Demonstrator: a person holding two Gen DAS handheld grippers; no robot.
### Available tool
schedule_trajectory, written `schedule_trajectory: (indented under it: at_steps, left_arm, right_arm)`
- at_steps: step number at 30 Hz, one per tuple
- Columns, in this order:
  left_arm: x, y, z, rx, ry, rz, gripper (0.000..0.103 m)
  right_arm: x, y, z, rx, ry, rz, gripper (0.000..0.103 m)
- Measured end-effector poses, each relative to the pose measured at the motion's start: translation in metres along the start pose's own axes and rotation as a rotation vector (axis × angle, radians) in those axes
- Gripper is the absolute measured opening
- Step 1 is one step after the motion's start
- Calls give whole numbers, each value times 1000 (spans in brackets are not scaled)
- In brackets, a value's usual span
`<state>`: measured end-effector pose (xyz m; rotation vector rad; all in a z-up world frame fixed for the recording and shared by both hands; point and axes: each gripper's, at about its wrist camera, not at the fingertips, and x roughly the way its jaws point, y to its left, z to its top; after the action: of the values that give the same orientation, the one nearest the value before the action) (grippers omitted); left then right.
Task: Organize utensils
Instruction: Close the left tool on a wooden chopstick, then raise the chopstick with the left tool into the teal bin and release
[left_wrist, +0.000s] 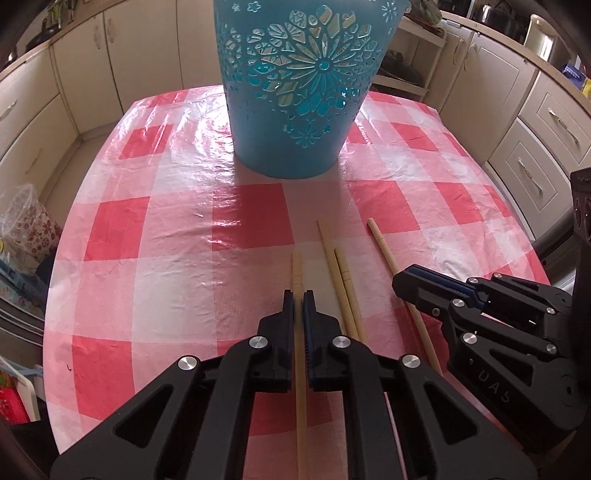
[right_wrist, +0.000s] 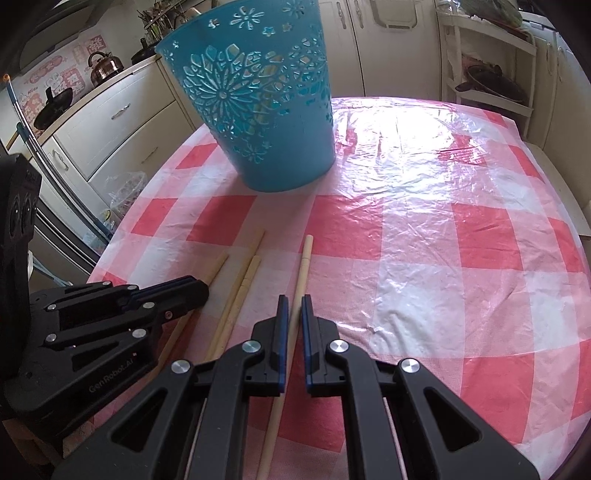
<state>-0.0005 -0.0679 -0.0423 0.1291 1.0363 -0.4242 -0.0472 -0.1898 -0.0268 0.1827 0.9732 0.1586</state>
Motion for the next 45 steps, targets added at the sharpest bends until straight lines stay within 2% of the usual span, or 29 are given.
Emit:
schedule_trajectory:
  at_steps: [2,4,6,10,13,16,20,25,28,30,33,38,43,45]
  left_arm:
    - [1,-5,1,32,-7,20,5]
    - [-3,-2,1,22,-12,2,5]
    - [-22,3,3,3,-54,-13,5]
    - [-81,15,14,-25,-172,-78,5]
    - [-131,25,29,-40,-305,-143,5]
    - [-170,30,56,-48,-453,-184,5]
    - [-194,31,101,-73,-620,-211,5]
    - [-193,33,163,-154,-796,-192,5]
    - [-181,30,189,-167,-876,-137,5]
    - [-165,30,203,-180,-895,-102,5]
    - [-138,31,212,-203,-877,-76,5]
    - [-101,32,208,-202,-818,-32,5]
    - [-82,33,198,-180,-765,-4,5]
    - [-77,32,195,-157,-721,4,5]
  right_arm:
    - [0,2,1,-13,-1,-4,8]
    - [1,0,0,-2,-2,5,7]
    - [1,-3,-1,16,-3,19,7]
    - [0,-10,-2,66,-5,52,6]
    - [0,-15,-2,94,-4,70,6]
    - [-1,-14,-3,90,-6,65,6]
    - [-1,-15,-4,100,-8,74,6]
    - [-2,-19,-4,100,-10,82,6]
    - [-1,-21,-3,100,-10,88,6]
    - [-1,-22,-2,103,-9,93,6]
    - [0,-23,-1,115,-8,103,6]
    - [-1,-26,-1,124,-7,108,6]
    - [-1,-25,0,120,-6,105,6]
    - [-2,-24,0,113,-7,100,6]
